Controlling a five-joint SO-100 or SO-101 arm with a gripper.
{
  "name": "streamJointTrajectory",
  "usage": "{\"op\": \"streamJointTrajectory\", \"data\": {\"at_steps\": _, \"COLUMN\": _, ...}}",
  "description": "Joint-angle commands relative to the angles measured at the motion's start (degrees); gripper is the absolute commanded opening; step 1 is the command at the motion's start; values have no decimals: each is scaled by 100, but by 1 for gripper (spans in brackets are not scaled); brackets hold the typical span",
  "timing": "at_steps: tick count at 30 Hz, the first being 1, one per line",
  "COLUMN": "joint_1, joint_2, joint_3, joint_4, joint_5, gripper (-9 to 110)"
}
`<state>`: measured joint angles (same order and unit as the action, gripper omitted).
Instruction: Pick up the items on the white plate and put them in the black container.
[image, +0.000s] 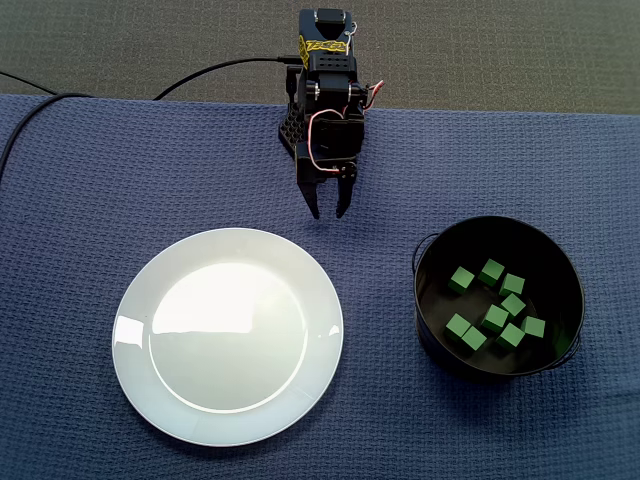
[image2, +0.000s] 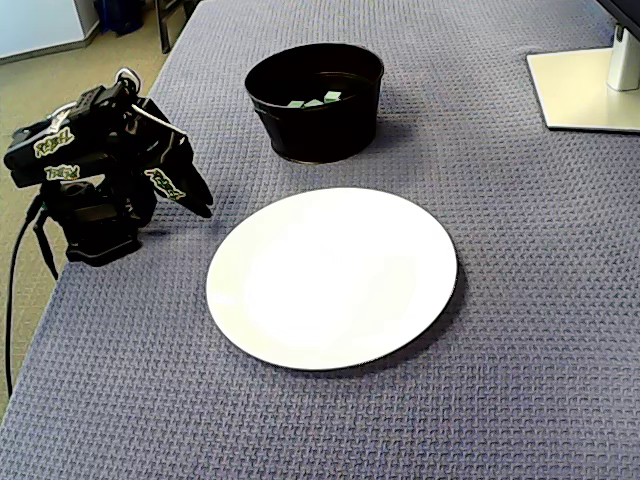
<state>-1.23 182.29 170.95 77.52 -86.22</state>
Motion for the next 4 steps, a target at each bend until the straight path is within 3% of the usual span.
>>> {"op": "streamJointTrajectory", "data": {"at_steps": 1, "joint_1": 53, "joint_2": -26, "joint_3": 79, "joint_4": 1028, "joint_5": -18, "gripper": 5}}
{"op": "streamJointTrajectory", "data": {"at_steps": 4, "joint_1": 53, "joint_2": -26, "joint_3": 79, "joint_4": 1028, "joint_5": -18, "gripper": 5}}
